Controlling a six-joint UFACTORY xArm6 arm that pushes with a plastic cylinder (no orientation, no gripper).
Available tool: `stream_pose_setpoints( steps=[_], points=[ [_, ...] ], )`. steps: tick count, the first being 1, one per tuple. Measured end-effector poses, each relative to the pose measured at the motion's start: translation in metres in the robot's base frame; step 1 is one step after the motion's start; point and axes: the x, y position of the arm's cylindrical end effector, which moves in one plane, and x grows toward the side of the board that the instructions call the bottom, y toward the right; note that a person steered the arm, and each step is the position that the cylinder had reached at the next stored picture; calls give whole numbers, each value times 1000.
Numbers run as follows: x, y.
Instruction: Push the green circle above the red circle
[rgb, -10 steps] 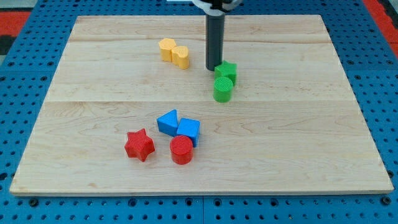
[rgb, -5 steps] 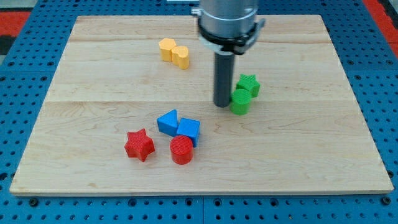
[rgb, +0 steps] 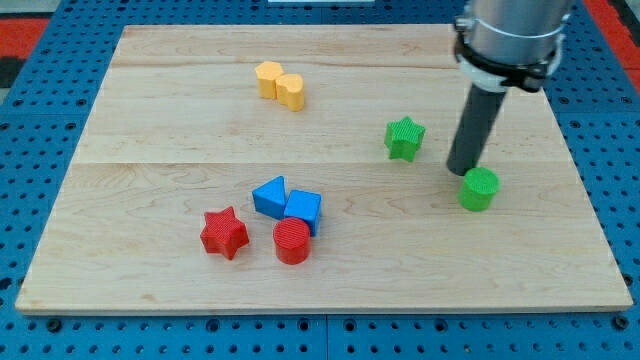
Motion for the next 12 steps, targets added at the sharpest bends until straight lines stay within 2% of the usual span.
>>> stream_pose_setpoints(
  steps=[2,3,5,7,9,12],
  points=[
    [14,34],
    [47,27],
    [60,-65],
    [121,-50],
    [96,-110],
    [84,-100]
  ],
)
